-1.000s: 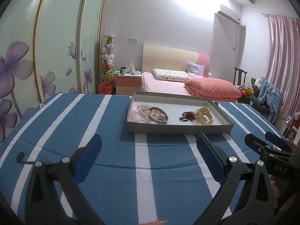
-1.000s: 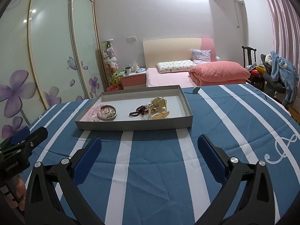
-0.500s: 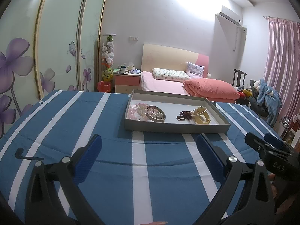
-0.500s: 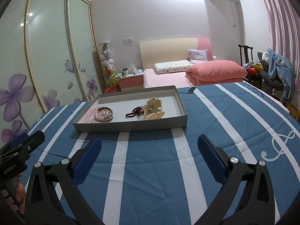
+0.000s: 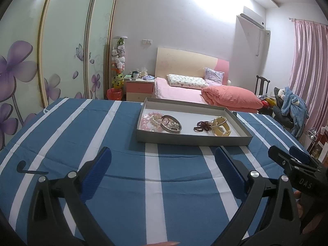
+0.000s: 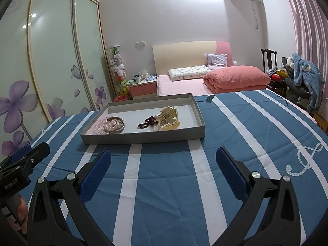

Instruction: Organize jewelry

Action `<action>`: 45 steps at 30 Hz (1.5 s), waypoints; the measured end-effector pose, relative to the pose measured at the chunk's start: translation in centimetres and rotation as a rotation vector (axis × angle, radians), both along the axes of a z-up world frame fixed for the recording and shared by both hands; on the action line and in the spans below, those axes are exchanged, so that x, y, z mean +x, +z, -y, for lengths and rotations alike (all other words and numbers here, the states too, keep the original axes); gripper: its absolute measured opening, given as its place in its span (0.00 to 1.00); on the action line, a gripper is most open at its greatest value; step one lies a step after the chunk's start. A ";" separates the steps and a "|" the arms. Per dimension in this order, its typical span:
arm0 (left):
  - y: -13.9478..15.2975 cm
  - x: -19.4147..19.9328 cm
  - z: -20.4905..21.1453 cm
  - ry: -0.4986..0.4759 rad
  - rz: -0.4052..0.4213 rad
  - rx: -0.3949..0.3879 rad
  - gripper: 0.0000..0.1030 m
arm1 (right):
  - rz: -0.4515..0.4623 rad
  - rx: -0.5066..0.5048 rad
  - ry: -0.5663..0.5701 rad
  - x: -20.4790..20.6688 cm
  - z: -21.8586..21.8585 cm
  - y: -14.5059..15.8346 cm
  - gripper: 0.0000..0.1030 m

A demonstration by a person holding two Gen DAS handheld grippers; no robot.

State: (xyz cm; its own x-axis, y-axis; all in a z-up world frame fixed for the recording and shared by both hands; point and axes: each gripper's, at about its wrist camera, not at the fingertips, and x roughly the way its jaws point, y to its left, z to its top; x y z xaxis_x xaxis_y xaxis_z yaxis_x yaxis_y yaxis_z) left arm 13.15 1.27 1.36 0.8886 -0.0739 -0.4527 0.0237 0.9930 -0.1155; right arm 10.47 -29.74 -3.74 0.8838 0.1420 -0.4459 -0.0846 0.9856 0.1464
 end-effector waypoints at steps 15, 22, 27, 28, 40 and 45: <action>-0.1 0.0 0.1 -0.002 0.001 -0.001 0.96 | -0.002 0.000 0.000 0.0 0.0 0.0 0.98; 0.0 0.0 0.1 -0.002 0.000 -0.001 0.96 | -0.001 0.000 0.001 0.0 0.0 0.0 0.98; 0.0 0.0 0.2 -0.002 0.000 0.000 0.96 | -0.001 0.001 0.001 0.0 0.0 0.0 0.98; 0.0 -0.1 0.2 -0.001 0.000 0.000 0.96 | -0.001 0.001 0.002 0.0 0.0 0.0 0.98; 0.0 0.0 0.6 -0.006 0.000 0.004 0.96 | -0.004 0.001 0.001 0.1 -0.1 0.0 0.98; 0.2 -0.1 0.7 0.000 0.008 0.006 0.96 | -0.006 0.001 0.003 0.0 -0.2 -0.1 0.98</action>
